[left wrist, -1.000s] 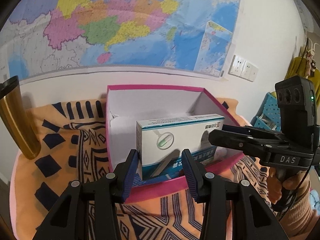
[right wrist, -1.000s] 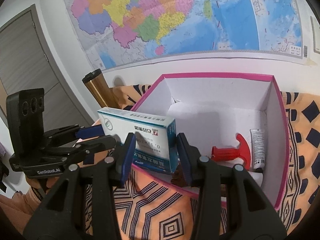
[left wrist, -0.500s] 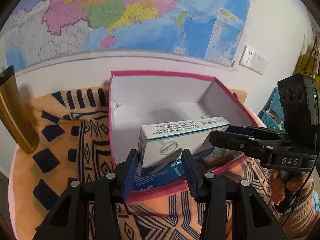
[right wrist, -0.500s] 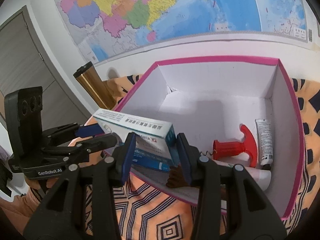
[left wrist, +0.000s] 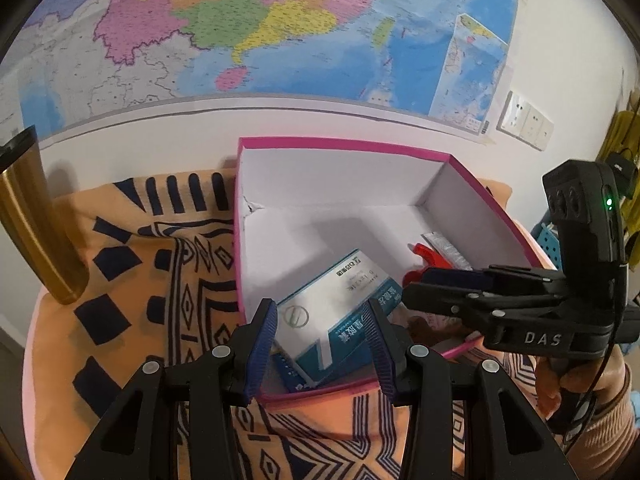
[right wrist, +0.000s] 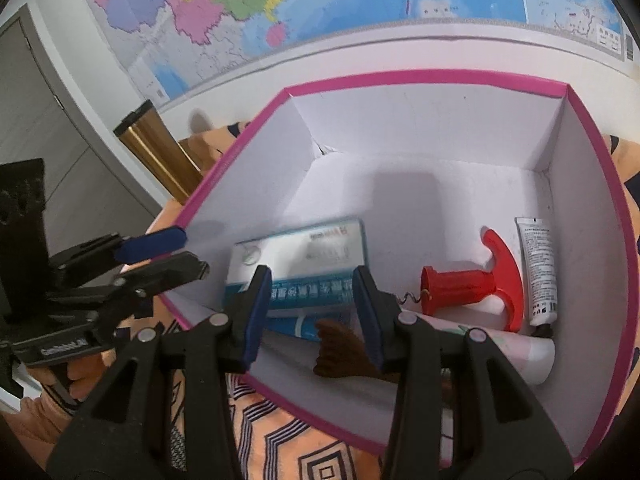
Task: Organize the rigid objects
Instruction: 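Lower the medicine box into the magenta box with the right gripper, then move the right gripper out of the box down to the pink cream tube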
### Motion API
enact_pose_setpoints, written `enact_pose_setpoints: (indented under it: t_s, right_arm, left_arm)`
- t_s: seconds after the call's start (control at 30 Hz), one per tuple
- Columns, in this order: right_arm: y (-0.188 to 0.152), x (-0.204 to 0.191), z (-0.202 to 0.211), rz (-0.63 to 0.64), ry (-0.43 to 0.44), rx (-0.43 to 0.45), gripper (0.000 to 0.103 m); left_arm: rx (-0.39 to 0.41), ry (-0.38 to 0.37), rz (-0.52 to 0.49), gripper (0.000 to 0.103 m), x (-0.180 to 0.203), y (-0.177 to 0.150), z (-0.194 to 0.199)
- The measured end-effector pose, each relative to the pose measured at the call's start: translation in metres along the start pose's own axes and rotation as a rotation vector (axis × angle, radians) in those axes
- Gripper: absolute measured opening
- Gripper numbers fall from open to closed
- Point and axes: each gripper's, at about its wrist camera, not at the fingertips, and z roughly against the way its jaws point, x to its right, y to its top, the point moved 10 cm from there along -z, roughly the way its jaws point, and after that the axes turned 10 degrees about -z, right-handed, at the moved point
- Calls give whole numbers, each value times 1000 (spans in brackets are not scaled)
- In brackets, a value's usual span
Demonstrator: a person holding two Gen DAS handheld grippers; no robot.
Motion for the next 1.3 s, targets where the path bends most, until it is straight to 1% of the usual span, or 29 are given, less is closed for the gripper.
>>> enact_pose_setpoints:
  t_s: [0.13, 0.23, 0.3, 0.37, 0.43, 0.57, 0.67, 0.7, 0.8, 0.9, 0.97, 1.03, 1.07, 1.17, 1.3]
  right_arm:
    - [-3, 1, -3, 0, 2, -11, 45]
    - [-4, 2, -3, -8, 9, -14, 45]
    - [-4, -1, 1, -9, 28, -2, 45]
    - [-5, -3, 11, -6, 44, 19, 45]
    - [-6, -3, 23, 1, 55, 52, 45]
    - [-10, -2, 59, 17, 82, 118, 48]
    - [-18, 2, 87, 44, 81, 160, 52]
    - [-23, 5, 95, 51, 78, 168, 55]
    - [-39, 16, 110, 60, 50, 171, 56]
    - [-63, 38, 115, 48, -4, 145, 57]
    - [-81, 57, 114, 16, -38, 112, 57]
    - [-99, 75, 110, -22, -67, 78, 57]
    - [-109, 85, 109, -45, -83, 63, 57]
    - [-131, 107, 106, -99, -115, 25, 57]
    - [-150, 120, 103, -136, -126, -3, 57]
  left_arm:
    - [20, 12, -9, 44, 1, 0, 4]
    - [45, 18, -20, 48, 5, 1, 11]
    - [67, 8, -22, 54, 8, 1, 17]
    - [102, -14, -24, 60, 13, 1, 27]
    - [130, -36, -29, 61, 19, 0, 38]
    - [165, -118, -48, 64, 39, -12, 57]
    - [143, -190, -62, 64, 61, -31, 61]
    - [126, -214, -67, 64, 68, -37, 59]
    - [60, -255, -113, 64, 93, -64, 51]
    - [-6, -289, -129, 64, 109, -88, 39]
    - [-50, -335, -112, 64, 118, -103, 34]
    - [-68, -353, -104, 64, 122, -112, 33]
    - [-78, -375, -92, 64, 124, -116, 34]
    - [-85, -408, -74, 64, 129, -124, 39]
    - [-106, -439, -61, 64, 138, -135, 46]
